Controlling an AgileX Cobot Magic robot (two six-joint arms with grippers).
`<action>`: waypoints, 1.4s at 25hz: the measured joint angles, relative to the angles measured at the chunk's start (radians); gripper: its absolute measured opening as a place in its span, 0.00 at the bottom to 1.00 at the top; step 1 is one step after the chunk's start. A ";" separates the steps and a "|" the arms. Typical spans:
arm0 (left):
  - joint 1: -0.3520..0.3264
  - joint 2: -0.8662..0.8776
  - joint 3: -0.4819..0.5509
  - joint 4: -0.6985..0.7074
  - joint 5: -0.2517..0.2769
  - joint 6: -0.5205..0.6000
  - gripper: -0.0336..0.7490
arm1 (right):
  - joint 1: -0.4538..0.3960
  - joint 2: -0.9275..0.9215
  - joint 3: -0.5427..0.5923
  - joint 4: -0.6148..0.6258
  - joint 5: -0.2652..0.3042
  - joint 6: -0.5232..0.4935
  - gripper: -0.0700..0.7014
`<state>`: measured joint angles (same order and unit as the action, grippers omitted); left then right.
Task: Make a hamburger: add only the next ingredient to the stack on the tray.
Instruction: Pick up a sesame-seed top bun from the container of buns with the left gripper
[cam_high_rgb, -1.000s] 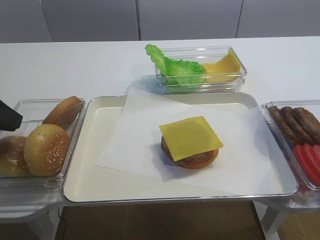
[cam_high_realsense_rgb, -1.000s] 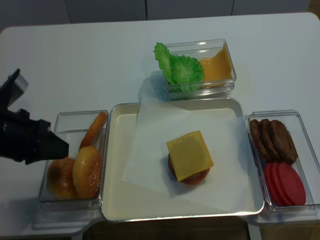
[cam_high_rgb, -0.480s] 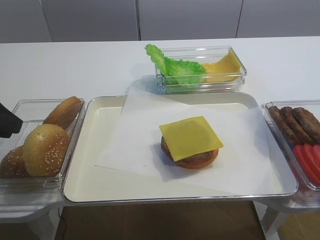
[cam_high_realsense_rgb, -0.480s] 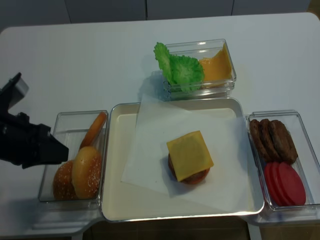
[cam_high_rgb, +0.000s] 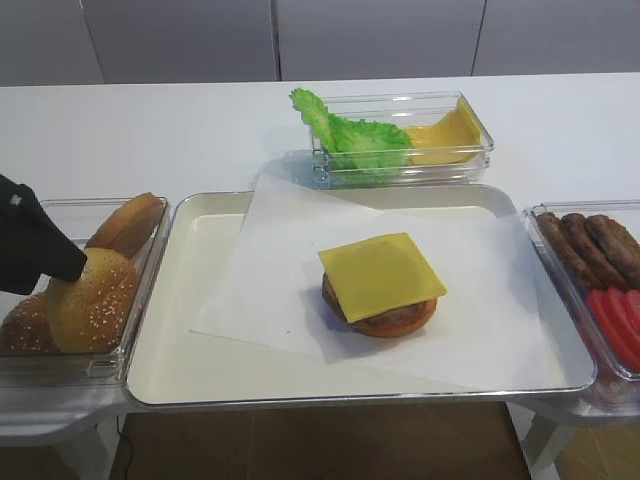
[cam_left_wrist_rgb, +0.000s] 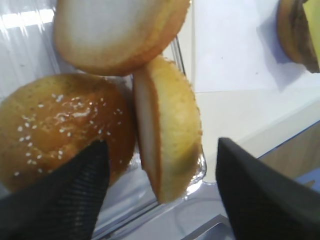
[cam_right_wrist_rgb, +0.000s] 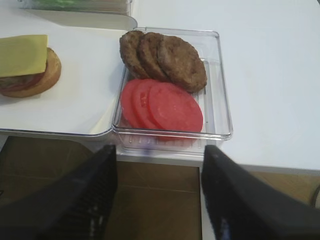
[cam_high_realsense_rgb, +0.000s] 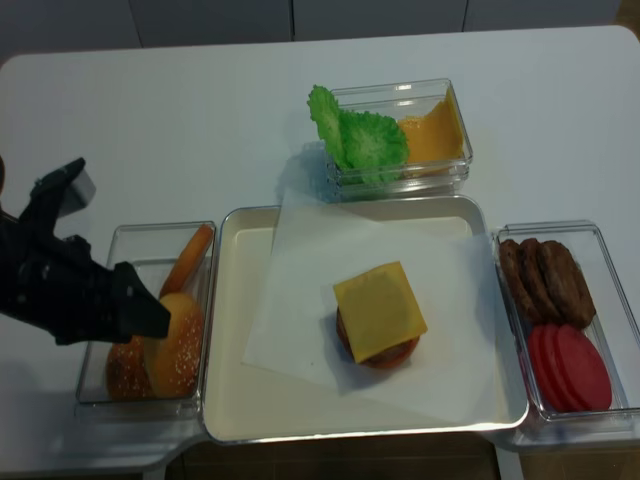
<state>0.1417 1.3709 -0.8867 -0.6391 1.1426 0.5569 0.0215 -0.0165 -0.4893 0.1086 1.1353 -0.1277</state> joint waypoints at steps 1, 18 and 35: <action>-0.010 0.000 0.000 0.000 -0.002 0.000 0.67 | 0.000 0.000 0.000 0.000 0.000 0.000 0.65; -0.061 0.000 0.000 0.030 -0.005 -0.009 0.43 | 0.000 0.000 0.000 0.000 0.000 0.002 0.64; -0.061 0.000 0.000 0.060 0.022 -0.032 0.18 | 0.000 0.000 0.000 0.000 0.000 0.002 0.64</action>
<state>0.0803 1.3709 -0.8867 -0.5794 1.1650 0.5253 0.0215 -0.0165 -0.4893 0.1086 1.1353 -0.1258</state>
